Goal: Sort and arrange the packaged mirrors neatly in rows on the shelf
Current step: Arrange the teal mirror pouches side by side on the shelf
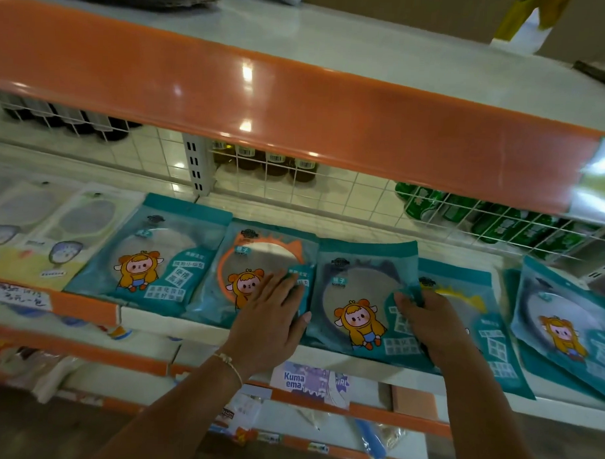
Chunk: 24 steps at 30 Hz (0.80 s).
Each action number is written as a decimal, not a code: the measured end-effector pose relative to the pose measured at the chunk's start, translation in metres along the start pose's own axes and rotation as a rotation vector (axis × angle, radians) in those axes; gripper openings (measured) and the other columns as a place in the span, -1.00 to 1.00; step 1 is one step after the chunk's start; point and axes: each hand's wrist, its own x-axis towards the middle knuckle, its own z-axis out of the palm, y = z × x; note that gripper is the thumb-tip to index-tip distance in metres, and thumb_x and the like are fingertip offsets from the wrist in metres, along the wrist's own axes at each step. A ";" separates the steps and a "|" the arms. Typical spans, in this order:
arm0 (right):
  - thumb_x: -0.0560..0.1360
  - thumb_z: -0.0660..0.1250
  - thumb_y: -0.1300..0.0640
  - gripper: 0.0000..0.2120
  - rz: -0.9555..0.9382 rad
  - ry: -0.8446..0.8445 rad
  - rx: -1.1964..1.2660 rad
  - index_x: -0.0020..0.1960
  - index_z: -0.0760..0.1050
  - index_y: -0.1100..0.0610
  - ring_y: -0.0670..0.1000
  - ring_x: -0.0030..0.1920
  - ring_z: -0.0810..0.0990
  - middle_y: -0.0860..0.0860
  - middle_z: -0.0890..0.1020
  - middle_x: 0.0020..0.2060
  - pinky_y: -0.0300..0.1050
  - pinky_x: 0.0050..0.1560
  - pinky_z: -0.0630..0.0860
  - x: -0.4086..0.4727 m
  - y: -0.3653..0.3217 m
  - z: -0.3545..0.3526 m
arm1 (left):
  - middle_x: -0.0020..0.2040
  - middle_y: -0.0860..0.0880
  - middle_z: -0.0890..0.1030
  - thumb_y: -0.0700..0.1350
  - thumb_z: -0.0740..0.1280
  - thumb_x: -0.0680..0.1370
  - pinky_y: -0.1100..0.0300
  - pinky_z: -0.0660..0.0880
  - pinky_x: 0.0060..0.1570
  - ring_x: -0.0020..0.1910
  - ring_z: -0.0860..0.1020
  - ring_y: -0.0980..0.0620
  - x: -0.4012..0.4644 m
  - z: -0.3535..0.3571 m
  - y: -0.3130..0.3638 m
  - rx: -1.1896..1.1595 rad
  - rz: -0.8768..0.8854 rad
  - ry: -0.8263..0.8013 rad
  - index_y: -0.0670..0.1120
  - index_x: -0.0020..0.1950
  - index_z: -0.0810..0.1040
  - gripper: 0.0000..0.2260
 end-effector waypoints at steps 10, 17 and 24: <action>0.54 0.34 -0.09 -0.72 -0.162 0.204 -0.416 0.15 0.44 0.03 -0.04 -0.21 0.57 0.00 0.59 -0.10 -0.20 -0.32 0.43 -0.006 0.006 0.010 | 0.47 -0.10 0.36 0.20 0.05 0.60 -0.10 0.15 0.49 0.51 0.21 -0.12 -0.001 0.001 -0.004 -0.033 0.038 0.006 -0.07 0.42 0.44 -0.48; 0.55 0.31 -0.07 -0.57 -0.218 0.349 -0.524 0.30 0.43 0.17 0.04 -0.04 0.49 0.14 0.57 0.09 -0.11 -0.04 0.41 0.004 0.021 0.019 | 0.46 -0.09 0.37 0.21 0.00 0.62 -0.08 0.12 0.50 0.51 0.22 -0.11 0.000 0.001 -0.004 -0.032 0.022 -0.001 -0.06 0.41 0.45 -0.47; 0.57 0.27 -0.06 -0.71 -0.300 0.413 -0.624 0.10 0.50 0.16 0.14 0.02 0.49 0.14 0.56 -0.01 0.01 0.06 0.46 0.007 0.030 0.026 | 0.48 -0.09 0.35 0.26 -0.10 0.63 -0.10 0.11 0.50 0.52 0.18 -0.11 -0.001 0.000 -0.003 -0.063 0.018 -0.006 -0.02 0.40 0.46 -0.42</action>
